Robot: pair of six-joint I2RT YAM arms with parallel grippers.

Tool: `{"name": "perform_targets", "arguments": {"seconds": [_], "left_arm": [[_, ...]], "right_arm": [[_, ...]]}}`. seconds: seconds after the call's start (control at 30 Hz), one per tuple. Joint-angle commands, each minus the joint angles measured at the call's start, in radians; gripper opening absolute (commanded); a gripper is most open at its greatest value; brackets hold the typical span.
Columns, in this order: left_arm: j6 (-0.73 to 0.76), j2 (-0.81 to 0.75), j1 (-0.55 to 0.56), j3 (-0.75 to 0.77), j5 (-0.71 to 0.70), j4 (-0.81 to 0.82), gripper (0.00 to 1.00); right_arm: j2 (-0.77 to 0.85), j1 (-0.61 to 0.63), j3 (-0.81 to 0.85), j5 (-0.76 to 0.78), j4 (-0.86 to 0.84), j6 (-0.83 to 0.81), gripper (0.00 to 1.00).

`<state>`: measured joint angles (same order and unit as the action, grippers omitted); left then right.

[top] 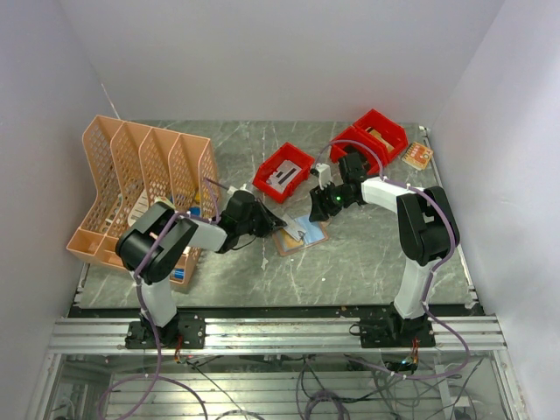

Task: Put the credit cards into the card holder
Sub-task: Insert the credit card into the card holder.

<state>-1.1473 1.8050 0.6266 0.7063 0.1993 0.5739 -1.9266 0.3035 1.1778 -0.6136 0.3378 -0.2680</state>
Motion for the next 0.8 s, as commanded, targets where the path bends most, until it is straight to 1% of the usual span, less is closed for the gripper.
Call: {"name": "perform_targets", "arguments": {"seconds": [0.0,0.23,0.43,0.5,0.63,0.77], "left_arm": [[-0.019,0.016,0.008,-0.02,-0.008,0.043,0.07],[0.015,0.038,0.008,0.011,0.044,0.043,0.07],[0.127,-0.037,0.005,0.04,0.009,-0.138,0.07],[0.145,-0.043,0.0,0.046,0.015,-0.164,0.07],[0.137,0.008,-0.004,0.067,0.072,-0.132,0.07],[0.115,0.05,-0.004,0.079,0.091,-0.085,0.07]], "right_arm": [[-0.018,0.011,-0.007,0.009,0.026,-0.002,0.45],[-0.016,0.012,-0.007,0.007,0.027,-0.001,0.45],[-0.02,0.012,-0.006,0.004,0.027,-0.002,0.45],[-0.019,0.012,-0.006,0.002,0.028,-0.003,0.45],[-0.018,0.011,-0.006,0.004,0.027,-0.002,0.45],[-0.017,0.012,-0.006,0.004,0.029,-0.003,0.45]]}}
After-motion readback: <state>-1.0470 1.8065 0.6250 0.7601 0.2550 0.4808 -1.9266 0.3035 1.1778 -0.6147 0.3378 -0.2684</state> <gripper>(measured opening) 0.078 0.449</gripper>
